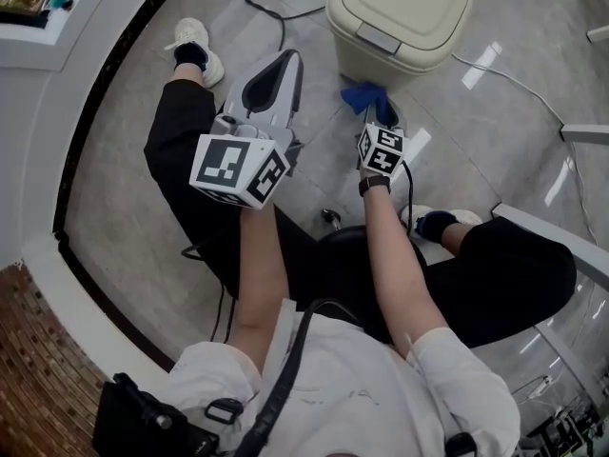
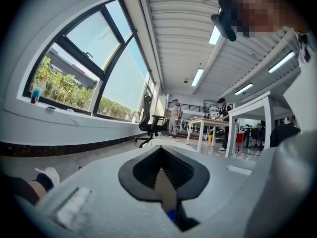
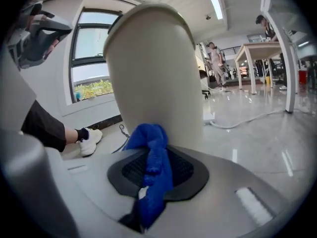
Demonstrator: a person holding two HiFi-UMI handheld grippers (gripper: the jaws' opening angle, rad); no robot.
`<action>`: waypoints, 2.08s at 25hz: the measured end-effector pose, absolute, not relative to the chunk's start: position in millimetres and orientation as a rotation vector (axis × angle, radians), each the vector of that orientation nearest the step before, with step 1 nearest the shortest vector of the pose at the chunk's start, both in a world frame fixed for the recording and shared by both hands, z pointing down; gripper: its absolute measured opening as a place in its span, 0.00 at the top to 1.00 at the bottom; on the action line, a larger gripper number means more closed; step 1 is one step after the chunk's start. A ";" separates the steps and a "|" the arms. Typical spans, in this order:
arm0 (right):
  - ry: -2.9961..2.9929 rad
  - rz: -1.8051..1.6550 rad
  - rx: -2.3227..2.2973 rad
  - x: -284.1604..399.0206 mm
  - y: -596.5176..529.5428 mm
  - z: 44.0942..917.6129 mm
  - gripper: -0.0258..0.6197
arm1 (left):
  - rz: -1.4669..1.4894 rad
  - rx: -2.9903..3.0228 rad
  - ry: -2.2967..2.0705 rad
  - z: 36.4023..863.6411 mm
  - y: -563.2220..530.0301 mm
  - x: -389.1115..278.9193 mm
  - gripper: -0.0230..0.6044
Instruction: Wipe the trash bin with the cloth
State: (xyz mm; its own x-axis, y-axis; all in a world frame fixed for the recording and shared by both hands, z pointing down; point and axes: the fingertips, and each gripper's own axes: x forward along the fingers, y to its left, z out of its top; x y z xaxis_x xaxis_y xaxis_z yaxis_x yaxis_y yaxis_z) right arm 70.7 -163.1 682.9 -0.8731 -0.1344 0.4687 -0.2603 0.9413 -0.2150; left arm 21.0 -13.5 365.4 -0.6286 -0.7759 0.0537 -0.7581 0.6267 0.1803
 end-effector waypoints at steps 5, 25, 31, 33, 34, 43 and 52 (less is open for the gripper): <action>-2.489 0.571 0.384 101.5 -178.4 706.9 0.85 | -0.195 1.312 -2.698 368.1 -22.8 33.5 0.96; -2.920 1.117 0.478 116.2 -219.7 498.1 0.85 | -0.224 1.351 -2.698 354.1 -46.6 35.5 0.96; -2.554 1.085 0.548 91.7 -230.5 642.7 0.85 | -0.167 1.374 -2.643 366.7 -66.7 38.6 0.96; -2.442 1.123 0.607 92.2 -240.1 688.5 0.85 | -0.160 1.377 -2.625 369.9 -71.4 40.6 0.96; -2.392 1.127 0.622 91.5 -241.9 710.4 0.85 | -0.156 1.380 -2.621 371.2 -72.6 40.1 0.96; -2.167 1.264 0.732 101.4 -234.5 760.2 0.85 | -0.129 1.427 -2.618 363.6 -76.6 43.9 0.96; -2.969 1.378 0.534 125.1 -286.3 458.4 0.85 | -0.201 1.538 -2.628 330.1 -97.4 57.8 0.96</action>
State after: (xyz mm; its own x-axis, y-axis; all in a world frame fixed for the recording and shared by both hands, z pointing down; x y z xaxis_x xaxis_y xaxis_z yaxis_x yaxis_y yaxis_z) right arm 125.1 -286.3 458.4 -0.9334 -0.3581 -0.0226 -0.2139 0.6058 -0.7663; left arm 57.8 -97.4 330.1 -0.4891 -0.8722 0.0109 -0.8604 0.4845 0.1582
